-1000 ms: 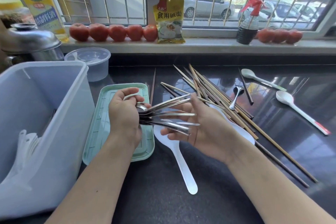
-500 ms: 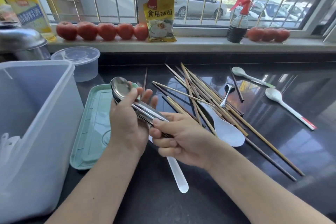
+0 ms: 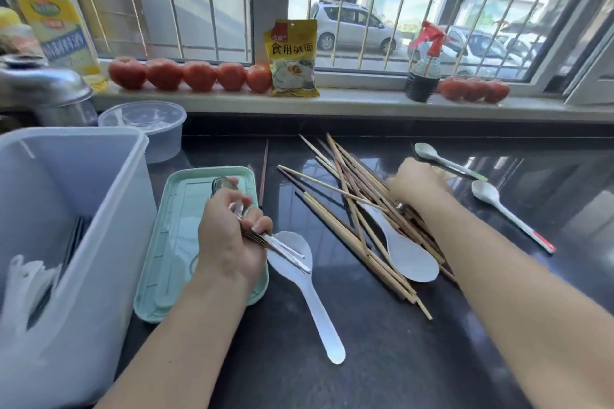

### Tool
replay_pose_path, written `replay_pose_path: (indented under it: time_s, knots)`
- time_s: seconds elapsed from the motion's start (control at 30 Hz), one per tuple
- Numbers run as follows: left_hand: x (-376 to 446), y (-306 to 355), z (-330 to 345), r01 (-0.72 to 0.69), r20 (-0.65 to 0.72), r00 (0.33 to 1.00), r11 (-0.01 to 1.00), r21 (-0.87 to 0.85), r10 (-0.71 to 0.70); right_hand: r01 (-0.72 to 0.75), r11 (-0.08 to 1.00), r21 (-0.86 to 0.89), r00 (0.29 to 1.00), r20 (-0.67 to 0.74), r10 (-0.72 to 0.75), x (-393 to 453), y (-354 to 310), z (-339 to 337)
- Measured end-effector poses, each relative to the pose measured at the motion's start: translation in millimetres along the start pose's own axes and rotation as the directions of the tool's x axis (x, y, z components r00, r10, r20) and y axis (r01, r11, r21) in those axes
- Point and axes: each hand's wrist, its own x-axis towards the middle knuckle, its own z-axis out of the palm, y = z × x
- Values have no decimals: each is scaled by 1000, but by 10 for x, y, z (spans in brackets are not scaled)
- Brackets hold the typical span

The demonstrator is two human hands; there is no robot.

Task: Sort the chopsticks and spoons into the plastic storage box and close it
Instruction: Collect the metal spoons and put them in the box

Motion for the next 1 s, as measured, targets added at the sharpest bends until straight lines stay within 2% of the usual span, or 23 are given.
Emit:
replay_pose_path:
  time_s: [0.1,0.23,0.4,0.47,0.53,0.6,0.7,0.77,0.87,0.93,1.0]
  knots:
    - [-85,20,68,6,41,999,997,78,-9,20,996,-92,999,-27,-22,-15,-121,11]
    - [-154,15,79,25,107,993,990,140,-40,-25,997,-76,999,-33,23,-31,-150,33]
    - [-375,-37,174,-119,213,976,937,327,49,6,991,-137,1000,-24,-10,-135,-86,-37]
    - [-553,-45,308,-125,213,976,922,367,48,14,994,-109,997,-69,-21,-200,-101,-96]
    - [-786,50,497,-98,206,978,930,354,25,87,994,-70,982,-164,-98,-266,-263,-210]
    - [-1031,302,698,-54,216,976,957,285,-9,228,974,-3,947,-230,-223,-333,-614,-400]
    - [-1261,951,847,-67,320,947,978,200,-1,465,856,225,872,-284,-399,-640,-1354,-738]
    - [-1331,1502,804,-181,364,926,962,204,97,602,695,393,798,-311,-516,-995,-1842,-918]
    - [-1332,2302,432,-393,386,878,886,247,282,659,437,612,685,-250,-684,-1655,-2326,-1035]
    - [-1246,2728,38,-425,358,880,854,300,312,676,373,635,604,-187,-775,-2052,-2477,-1047]
    - [-1068,3007,-392,-382,267,915,865,326,303,643,402,651,570,-56,-820,-2323,-2572,-1000]
